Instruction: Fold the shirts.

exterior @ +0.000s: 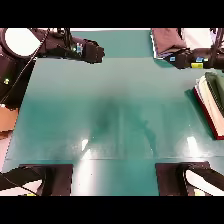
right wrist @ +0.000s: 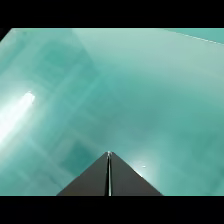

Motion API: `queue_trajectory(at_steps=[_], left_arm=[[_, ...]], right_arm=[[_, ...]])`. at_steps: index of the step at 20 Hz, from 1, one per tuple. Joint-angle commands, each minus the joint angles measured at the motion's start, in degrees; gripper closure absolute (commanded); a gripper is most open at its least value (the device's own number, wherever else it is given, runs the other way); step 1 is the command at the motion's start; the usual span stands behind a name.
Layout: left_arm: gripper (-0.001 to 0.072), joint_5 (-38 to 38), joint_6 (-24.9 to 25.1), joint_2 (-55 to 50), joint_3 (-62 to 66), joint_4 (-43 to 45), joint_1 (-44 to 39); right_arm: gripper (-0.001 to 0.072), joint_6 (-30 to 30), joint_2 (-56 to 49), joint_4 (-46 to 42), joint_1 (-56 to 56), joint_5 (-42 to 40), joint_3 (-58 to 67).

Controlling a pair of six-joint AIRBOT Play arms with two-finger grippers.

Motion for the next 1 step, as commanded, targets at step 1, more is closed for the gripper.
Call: queue_trajectory(at_steps=[1], left_arm=[[0.0682, 0.0, 0.0, 0.0, 0.0, 0.0, 0.0]], right_arm=[[0.0682, 0.0, -0.2, 0.1, 1.3, -0.1, 0.0]])
